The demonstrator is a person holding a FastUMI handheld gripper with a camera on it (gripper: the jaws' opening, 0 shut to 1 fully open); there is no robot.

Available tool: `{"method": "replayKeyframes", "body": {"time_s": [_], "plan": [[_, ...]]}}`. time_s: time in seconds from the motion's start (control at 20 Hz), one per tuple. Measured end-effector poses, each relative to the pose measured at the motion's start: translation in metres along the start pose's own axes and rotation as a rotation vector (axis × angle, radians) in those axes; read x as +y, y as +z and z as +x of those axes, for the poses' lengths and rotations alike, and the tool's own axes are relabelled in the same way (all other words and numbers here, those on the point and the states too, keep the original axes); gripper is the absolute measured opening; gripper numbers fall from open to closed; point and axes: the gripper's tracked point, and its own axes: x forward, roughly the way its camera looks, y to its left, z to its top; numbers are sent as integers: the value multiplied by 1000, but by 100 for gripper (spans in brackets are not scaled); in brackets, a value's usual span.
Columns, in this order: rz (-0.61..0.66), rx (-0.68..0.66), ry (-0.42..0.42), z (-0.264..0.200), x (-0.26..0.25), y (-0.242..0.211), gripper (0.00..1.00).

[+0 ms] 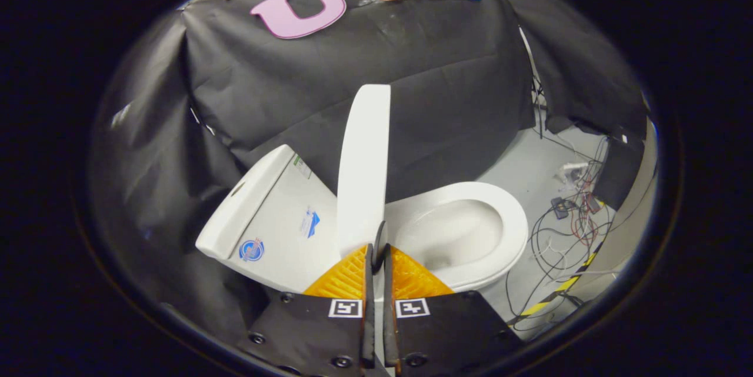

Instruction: Open the toilet lid.

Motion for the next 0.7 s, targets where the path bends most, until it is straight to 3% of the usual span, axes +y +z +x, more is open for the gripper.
{"method": "replayKeyframes", "body": {"time_s": [0.2, 0.7], "plan": [[28, -27, -3, 0, 21, 1, 8], [-108, -70, -8, 3, 78, 1, 8]]}}
